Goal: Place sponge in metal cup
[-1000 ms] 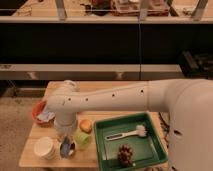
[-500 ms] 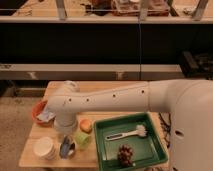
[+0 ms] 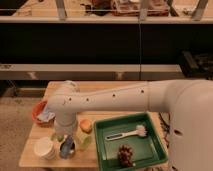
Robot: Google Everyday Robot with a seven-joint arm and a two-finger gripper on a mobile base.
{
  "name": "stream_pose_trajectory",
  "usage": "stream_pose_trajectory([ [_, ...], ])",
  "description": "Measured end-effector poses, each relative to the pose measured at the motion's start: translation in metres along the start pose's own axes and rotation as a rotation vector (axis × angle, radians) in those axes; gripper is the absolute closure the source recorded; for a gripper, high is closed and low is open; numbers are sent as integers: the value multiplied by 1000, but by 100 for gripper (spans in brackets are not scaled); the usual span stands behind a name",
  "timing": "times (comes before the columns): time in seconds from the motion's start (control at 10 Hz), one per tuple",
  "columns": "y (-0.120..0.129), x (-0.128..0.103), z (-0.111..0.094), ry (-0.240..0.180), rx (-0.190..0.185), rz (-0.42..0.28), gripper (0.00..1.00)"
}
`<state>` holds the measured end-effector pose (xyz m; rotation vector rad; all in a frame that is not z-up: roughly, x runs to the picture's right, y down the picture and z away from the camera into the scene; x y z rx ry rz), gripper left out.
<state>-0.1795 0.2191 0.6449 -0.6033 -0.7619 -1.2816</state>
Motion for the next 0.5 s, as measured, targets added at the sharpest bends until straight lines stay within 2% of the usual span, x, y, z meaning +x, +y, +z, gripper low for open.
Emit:
stream_pose_trajectory([
  [0.5,0,2,0,1,2,9,20],
])
